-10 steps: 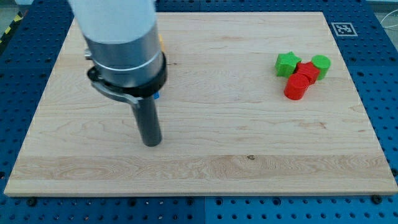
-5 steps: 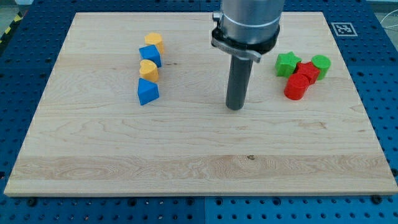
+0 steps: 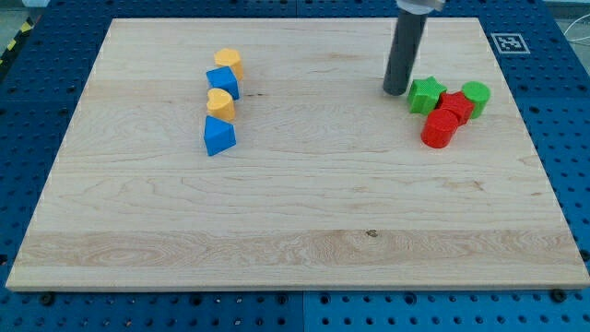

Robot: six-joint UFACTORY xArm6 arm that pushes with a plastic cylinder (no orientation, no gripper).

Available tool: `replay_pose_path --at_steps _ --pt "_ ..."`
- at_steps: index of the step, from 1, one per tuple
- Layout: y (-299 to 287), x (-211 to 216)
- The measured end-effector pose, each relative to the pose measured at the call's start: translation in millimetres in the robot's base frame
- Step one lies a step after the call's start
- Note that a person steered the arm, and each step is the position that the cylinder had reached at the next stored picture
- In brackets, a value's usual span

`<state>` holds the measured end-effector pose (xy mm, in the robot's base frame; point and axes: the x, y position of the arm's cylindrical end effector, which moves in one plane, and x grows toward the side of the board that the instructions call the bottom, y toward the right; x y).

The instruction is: Push the green star towards the blue cube

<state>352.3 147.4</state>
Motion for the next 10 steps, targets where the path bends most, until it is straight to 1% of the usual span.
replay_pose_path --at_steps 2,3,4,5,6,7,10 --pt "17 3" --pt "17 -16" --pt "34 -34" --pt "50 -34" --pt "67 -30" --pt "74 -13" --pt "67 27"
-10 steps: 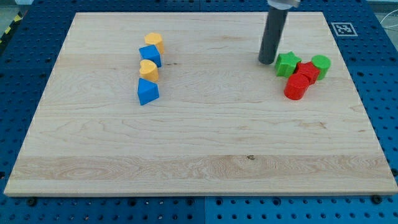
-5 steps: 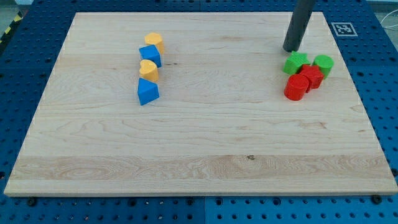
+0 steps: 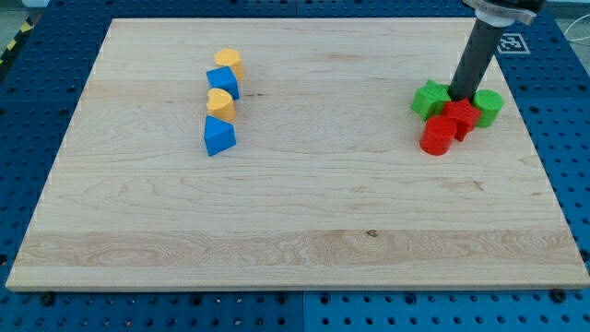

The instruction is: Push the green star towards the blue cube

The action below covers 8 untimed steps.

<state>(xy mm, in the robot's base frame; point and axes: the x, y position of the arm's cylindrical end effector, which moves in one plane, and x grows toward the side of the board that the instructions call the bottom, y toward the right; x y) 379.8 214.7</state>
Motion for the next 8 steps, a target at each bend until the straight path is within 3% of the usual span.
replay_pose_path --at_steps 8 --pt "-141 11"
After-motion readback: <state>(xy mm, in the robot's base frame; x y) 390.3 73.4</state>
